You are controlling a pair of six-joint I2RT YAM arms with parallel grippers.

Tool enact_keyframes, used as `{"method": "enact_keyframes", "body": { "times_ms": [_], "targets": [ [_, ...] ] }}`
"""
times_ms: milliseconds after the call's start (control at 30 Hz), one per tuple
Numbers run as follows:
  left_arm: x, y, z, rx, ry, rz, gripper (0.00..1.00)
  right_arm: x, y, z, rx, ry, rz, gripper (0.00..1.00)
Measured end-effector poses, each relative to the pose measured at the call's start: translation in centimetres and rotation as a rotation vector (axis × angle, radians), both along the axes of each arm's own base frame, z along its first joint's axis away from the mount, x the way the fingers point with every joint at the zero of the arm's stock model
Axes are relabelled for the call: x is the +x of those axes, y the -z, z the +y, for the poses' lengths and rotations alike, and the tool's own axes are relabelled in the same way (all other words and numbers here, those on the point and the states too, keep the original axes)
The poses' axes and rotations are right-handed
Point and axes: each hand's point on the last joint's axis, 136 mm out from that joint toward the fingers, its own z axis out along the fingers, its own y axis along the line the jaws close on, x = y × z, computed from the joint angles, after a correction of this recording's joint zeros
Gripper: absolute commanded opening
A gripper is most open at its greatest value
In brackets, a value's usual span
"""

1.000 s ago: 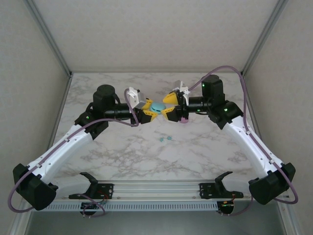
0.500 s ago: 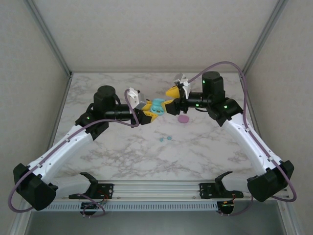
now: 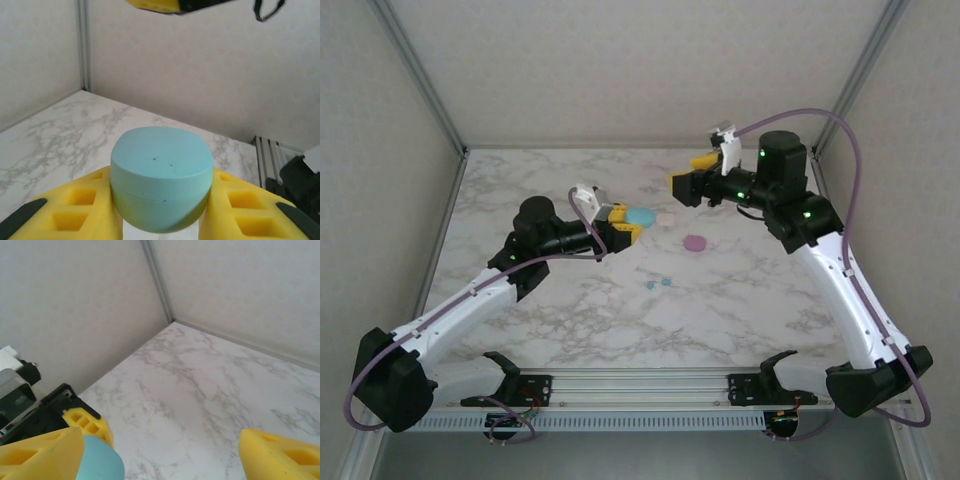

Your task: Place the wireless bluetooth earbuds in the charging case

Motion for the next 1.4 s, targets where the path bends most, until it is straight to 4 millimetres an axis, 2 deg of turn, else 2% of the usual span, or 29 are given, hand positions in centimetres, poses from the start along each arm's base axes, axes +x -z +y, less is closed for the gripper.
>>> {"method": "enact_keyframes", "body": {
  "times_ms": [67,200,300,367,467,533,633,767,1000,1167,1267,1400],
  "targets": [
    [0.3,-0.2,0.1,-0.027,-0.023,0.002,0.15,-0.4,0.2,-0.5,0.005,-0.003,0.012,0.78],
    [0.6,-0.6,0.3,-0.066,-0.044,0.009,0.15,-2.4,1.8,0.6,0.013,-0.134,0.05,0.79],
    [0.6,-1.6,0.5,-0.099,-0.05,-0.006,0.15,-2.6,3.3,1.5,0.029,-0.189,0.141,0.78],
    [0.5,-2.3,0.6,-0.117,-0.054,-0.027,0.15,-2.0,3.7,2.3,0.058,-0.199,0.259,0.76],
    [0.4,-2.9,0.8,-0.126,-0.061,-0.053,0.15,-0.5,2.9,4.3,0.157,-0.238,0.462,0.73],
    [0.4,-3.0,0.9,-0.121,-0.066,-0.068,0.15,-0.1,3.2,5.3,0.22,-0.258,0.599,0.73],
    [0.5,-3.1,0.9,-0.113,-0.072,-0.093,0.15,-0.5,4.2,6.1,0.273,-0.272,0.777,0.73],
    [0.7,-4.0,0.8,-0.11,-0.076,-0.132,0.16,-1.7,4.0,6.8,0.296,-0.308,0.882,0.68],
    [0.9,-4.4,0.8,-0.102,-0.085,-0.162,0.17,-3.6,4.0,8.6,0.288,-0.407,0.985,0.51],
    [1.2,-3.9,0.8,-0.077,-0.095,-0.161,0.22,-3.6,3.9,8.9,0.299,-0.422,1.019,0.27],
    [1.3,-4.0,0.8,-0.074,-0.1,-0.169,0.29,-3.5,3.6,8.9,0.308,-0.42,1.024,0.19],
    [1.4,-4.1,0.9,-0.074,-0.109,-0.172,0.37,-3.2,3.4,9.0,0.328,-0.417,1.027,0.15]
  ]
}}
